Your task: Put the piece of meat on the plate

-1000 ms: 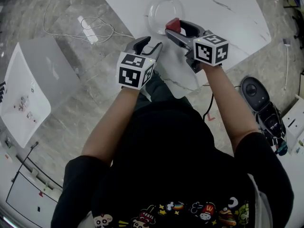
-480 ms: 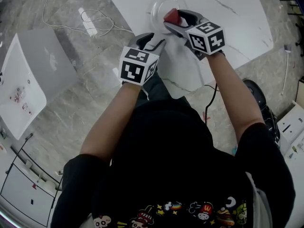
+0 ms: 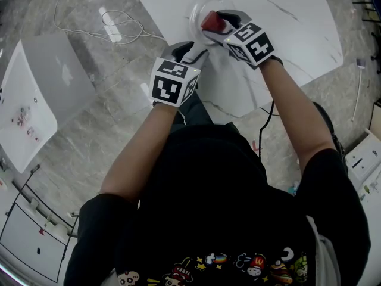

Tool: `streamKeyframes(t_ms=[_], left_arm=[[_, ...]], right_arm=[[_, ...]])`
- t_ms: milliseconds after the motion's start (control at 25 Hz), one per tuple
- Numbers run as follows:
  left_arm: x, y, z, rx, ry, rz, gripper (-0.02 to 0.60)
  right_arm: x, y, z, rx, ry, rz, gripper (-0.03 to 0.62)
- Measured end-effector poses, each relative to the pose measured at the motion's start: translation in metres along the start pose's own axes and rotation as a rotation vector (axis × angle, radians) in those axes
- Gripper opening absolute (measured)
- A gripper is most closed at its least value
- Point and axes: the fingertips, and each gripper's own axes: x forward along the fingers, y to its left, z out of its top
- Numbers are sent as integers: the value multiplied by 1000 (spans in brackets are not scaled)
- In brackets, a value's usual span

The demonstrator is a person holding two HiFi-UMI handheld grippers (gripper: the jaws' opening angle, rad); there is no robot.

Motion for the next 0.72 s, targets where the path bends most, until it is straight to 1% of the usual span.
streamKeyframes(t_ms=[120,360,720], left_arm=[[1,1,1,-3,2,0,287],[3,0,1,-3,6,-3,287],[0,1,-1,-4,11,8,287]], right_arm=[[4,2,0,-60,44,2,313],[11,-1,0,-128,98,11,313],[16,-2,1,-175,133,43,313]])
